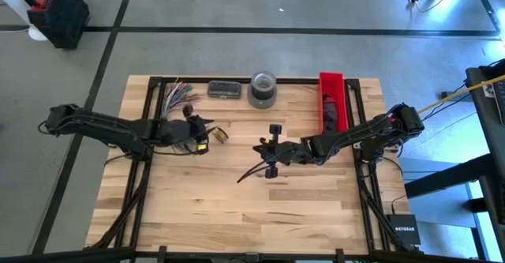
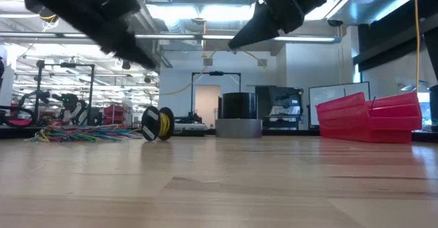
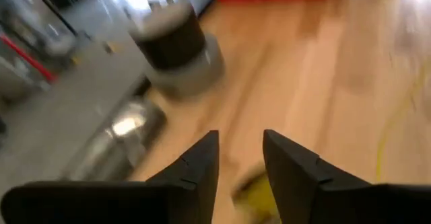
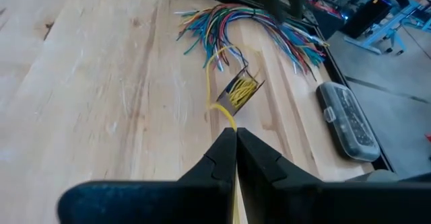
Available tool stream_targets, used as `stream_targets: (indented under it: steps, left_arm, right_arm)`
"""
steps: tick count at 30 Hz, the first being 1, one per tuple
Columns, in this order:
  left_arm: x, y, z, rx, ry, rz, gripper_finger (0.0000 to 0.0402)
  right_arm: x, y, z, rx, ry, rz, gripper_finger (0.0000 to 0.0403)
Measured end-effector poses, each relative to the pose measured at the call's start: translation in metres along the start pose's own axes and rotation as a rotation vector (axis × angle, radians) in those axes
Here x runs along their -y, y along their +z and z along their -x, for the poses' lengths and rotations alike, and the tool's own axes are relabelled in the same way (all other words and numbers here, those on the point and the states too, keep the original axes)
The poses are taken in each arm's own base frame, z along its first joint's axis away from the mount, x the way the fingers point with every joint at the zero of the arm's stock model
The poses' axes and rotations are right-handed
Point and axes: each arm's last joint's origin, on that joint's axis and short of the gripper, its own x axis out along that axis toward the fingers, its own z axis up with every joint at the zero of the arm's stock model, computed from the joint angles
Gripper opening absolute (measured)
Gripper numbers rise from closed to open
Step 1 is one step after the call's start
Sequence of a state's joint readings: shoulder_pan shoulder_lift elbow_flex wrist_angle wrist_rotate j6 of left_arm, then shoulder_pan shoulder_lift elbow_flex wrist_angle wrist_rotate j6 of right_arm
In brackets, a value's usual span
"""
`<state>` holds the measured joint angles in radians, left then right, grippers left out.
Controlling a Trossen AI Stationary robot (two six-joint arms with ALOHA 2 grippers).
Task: Coil cords
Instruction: Uncoil the yellow wire from the spool
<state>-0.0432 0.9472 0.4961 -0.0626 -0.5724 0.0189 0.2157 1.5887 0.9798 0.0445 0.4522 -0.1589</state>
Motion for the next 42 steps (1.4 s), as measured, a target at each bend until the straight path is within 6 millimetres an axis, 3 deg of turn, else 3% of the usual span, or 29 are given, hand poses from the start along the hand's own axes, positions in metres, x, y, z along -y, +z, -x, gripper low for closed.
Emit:
stream_targets:
  steps: [12,21,30,42]
  left_arm:
    - [0.008,-0.037,0.004,-0.323,-0.041,0.051,0.0114]
    - [0.026,-0.070,-0.018,-0.279,0.003,-0.020,0.0114]
    - [0.033,-0.063,-0.031,-0.196,0.033,-0.292,0.0114]
    - [0.023,-0.064,-0.039,-0.222,-0.014,-0.314,0.0114]
  right_arm:
    - [-0.001,-0.005,0.000,-0.048,0.007,0.000,0.0014]
    - [-0.001,-0.005,0.000,-0.048,0.008,0.000,0.0014]
    - [-0.001,-0.005,0.000,-0.048,0.007,0.000,0.0014]
    - [-0.001,-0.005,0.000,-0.048,0.008,0.000,0.0014]
